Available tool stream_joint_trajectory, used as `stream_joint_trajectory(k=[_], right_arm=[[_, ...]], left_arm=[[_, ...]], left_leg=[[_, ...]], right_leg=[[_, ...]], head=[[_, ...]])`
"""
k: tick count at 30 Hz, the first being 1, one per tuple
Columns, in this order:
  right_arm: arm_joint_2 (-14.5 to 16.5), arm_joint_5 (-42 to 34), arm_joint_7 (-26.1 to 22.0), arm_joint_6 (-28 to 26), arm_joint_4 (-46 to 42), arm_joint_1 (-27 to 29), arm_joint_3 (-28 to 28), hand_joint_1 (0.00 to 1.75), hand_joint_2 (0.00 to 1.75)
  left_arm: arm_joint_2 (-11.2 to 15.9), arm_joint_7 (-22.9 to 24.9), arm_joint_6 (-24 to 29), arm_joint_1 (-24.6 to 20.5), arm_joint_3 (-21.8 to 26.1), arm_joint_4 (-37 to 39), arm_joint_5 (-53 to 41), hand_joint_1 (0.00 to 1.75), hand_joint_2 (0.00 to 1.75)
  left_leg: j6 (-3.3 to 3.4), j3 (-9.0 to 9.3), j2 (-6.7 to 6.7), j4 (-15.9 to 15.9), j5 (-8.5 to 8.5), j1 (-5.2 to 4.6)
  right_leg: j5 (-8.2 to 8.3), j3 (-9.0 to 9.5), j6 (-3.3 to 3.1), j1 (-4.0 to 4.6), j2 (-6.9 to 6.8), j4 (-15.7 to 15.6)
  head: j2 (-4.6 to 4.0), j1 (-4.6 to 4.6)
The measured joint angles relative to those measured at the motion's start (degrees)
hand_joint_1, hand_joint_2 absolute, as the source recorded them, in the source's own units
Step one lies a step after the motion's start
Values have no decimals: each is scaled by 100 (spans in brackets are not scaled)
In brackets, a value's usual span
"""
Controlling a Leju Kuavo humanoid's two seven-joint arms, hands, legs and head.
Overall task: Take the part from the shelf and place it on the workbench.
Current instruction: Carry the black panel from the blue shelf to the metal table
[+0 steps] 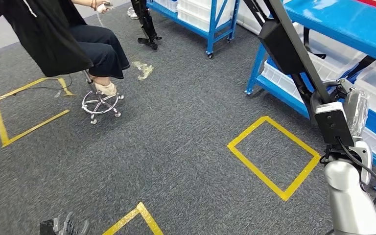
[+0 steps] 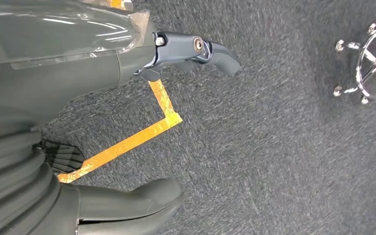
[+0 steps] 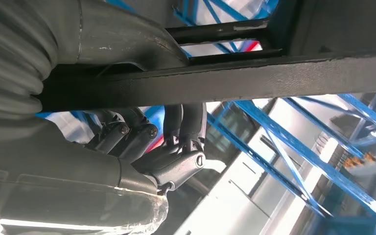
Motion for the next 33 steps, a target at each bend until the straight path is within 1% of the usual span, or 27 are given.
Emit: stream_joint_trajectory(k=[2, 3, 4, 6, 7, 8, 9, 10, 11, 13, 14, 15, 17, 18, 19, 20, 22, 23, 24, 25, 26, 27, 28, 29, 30, 32, 33], right_arm=[[4, 7, 1, -2, -3, 16, 1, 175, 175], [6, 10, 1, -2, -5, 15, 1, 175, 175], [7, 10, 1, -3, -8, 15, 0, 175, 175], [4, 10, 1, -7, -15, 14, -3, 175, 175], [3, 10, 1, -8, -17, 16, -4, 175, 175], [1, 10, 1, -9, -17, 21, -5, 175, 175], [-2, 10, 1, -11, -21, 32, -7, 175, 175], [-9, 10, 1, -13, -29, 50, -10, 175, 175], [-21, 10, 1, -14, -43, 72, -13, 175, 175], [-57, 2, 0, -14, -93, 113, -23, 175, 175], [-76, -4, -2, -14, -119, 129, -29, 175, 175], [-90, -13, -3, -13, -140, 146, -34, 175, 175], [-102, -24, -7, -10, -167, 183, -36, 175, 175], [-108, -26, -8, -10, -183, 210, -36, 175, 175], [-119, -26, -9, -13, -210, 245, -39, 175, 175], [-137, -25, -9, -18, -244, 291, -44, 175, 175], [-176, -17, -10, -33, -329, 419, -61, 175, 175], [-188, -9, -8, -42, -373, 505, -74, 175, 175], [-193, 6, -6, -50, -423, 603, -89, 175, 175], [-193, 28, -4, -61, -480, 702, -109, 175, 175], [-193, 50, -2, -73, -541, 793, -130, 175, 175], [-192, 70, -2, -85, -604, 867, -150, 175, 175], [-191, 86, -3, -102, -666, 927, -170, 175, 175], [-191, 102, -5, -118, -730, 987, -191, 175, 175], [-187, 123, -8, -131, -797, 1054, -213, 175, 175], [-170, 168, -22, -144, -945, 1212, -253, 175, 175], [-159, 184, -39, -145, -1022, 1284, -269, 175, 175]], left_arm=[[14, 1, 5, 16, 1, -19, 0, 0, 175], [19, 1, 8, 30, 2, -19, 0, 0, 175], [26, 1, 9, 40, 1, -23, 0, 0, 175], [33, 1, 9, 40, 0, -38, 0, 0, 175], [32, 1, 9, 37, -1, -45, -1, 0, 175], [28, 1, 10, 38, -1, -49, -3, 0, 175], [24, 1, 13, 41, -2, -52, -13, 0, 175], [22, 2, 17, 44, -2, -58, -27, 0, 175], [21, 4, 26, 45, -3, -69, -42, 0, 175], [21, 9, 51, 38, -3, -97, -62, 0, 175], [20, 11, 63, 32, -3, -106, -65, 0, 175], [19, 14, 71, 29, -3, -110, -67, 0, 175], [23, 19, 73, 41, -2, -111, -61, 0, 175], [26, 22, 61, 50, -1, -111, -51, 0, 175], [27, 30, 40, 52, -1, -111, -34, 0, 175], [28, 40, 13, 48, 0, -111, -18, 0, 175], [21, 71, -38, 35, 1, -109, 5, 0, 175], [13, 88, -51, 32, 2, -103, 7, 0, 175], [3, 102, -63, 31, 2, -93, 7, 0, 175], [-9, 113, -79, 29, 0, -76, 6, 0, 175], [-19, 117, -94, 26, -3, -56, 4, 0, 175], [-26, 117, -107, 19, -7, -36, 2, 0, 175], [-33, 117, -116, 4, -12, -16, -2, 0, 175], [-40, 114, -117, -17, -19, 1, -7, 0, 175], [-44, 110, -116, -40, -27, 21, -15, 0, 175], [-43, 93, -105, -78, -51, 82, -30, 0, 175], [-38, 81, -98, -89, -63, 119, -34, 0, 175]], left_leg=[[-76, -55, -80, -17, 55, 22], [-100, -82, -25, 13, 38, 25], [-120, -143, 92, 134, -48, 22], [-148, -404, 392, 728, -395, 10], [-159, -580, 472, 1129, -585, 12], [-164, -719, 506, 1455, -707, 15], [-163, -777, 522, 1614, -736, 16], [-155, -725, 534, 1553, -668, 16], [-139, -564, 563, 1283, -525, 16], [-95, -130, 732, 518, -256, -12], [-70, 8, 797, 250, -190, -38], [-46, 70, 830, 109, -173, -68], [14, 54, 738, 65, -160, -111], [54, 58, 688, 39, -138, -113], [102, 64, 638, 9, -110, -106], [145, 72, 586, -19, -83, -92], [193, 69, 469, -34, -57, -79], [199, 65, 398, -33, -53, -79], [202, 63, 323, -32, -49, -77], [200, 62, 245, -29, -44, -73], [193, 62, 169, -23, -39, -65], [181, 59, 97, -13, -35, -56], [157, 46, 30, 10, -35, -58], [129, 26, -33, 29, -31, -60], [94, 3, -90, 39, -22, -61], [20, -31, -197, 22, 15, -50], [-9, -57, -186, 28, 11, -44]], right_leg=[[39, -14, -78, 15, -91, 5], [60, -17, -112, 11, -142, 2], [78, -19, -148, 2, -197, -4], [93, -27, -199, 19, -311, -9], [95, -34, -220, 40, -372, -9], [95, -40, -231, 58, -437, -8], [95, -44, -238, 72, -501, -7], [94, -45, -244, 80, -565, -7], [93, -43, -244, 85, -623, -7], [84, -45, -236, 115, -728, -3], [78, -51, -224, 136, -773, -2], [73, -56, -212, 156, -819, -3], [70, -55, -172, 165, -905, -17], [47, -71, -150, 157, -882, 5], [-18, -120, -143, 149, -793, 102], [-137, -221, -152, 145, -660, 320], [-453, -564, -207, 140, -404, 1056], [-570, -734, -213, 141, -354, 1414], [-610, -833, -193, 141, -334, 1608], [-562, -829, -152, 136, -325, 1582], [-433, -711, -96, 125, -307, 1321], [-260, -520, -37, 102, -240, 912], [-112, -333, -4, 87, -143, 512], [-4, -191, -1, 73, -73, 214], [50, -114, -21, 74, -27, 56], [82, -87, -104, 91, -107, 13], [100, -81, -138, 86, -161, 3]], head=[[0, -3], [0, -7], [0, -23], [0, -49], [0, -56], [0, -56], [0, -57], [0, -57], [0, -58], [0, -57], [0, -50], [0, -45], [0, -37], [0, -37], [0, -36], [0, -28], [0, -13], [0, -6], [0, -1], [0, 3], [0, 9], [0, 16], [0, 22], [0, 26], [0, 28], [0, 29], [0, 28]])
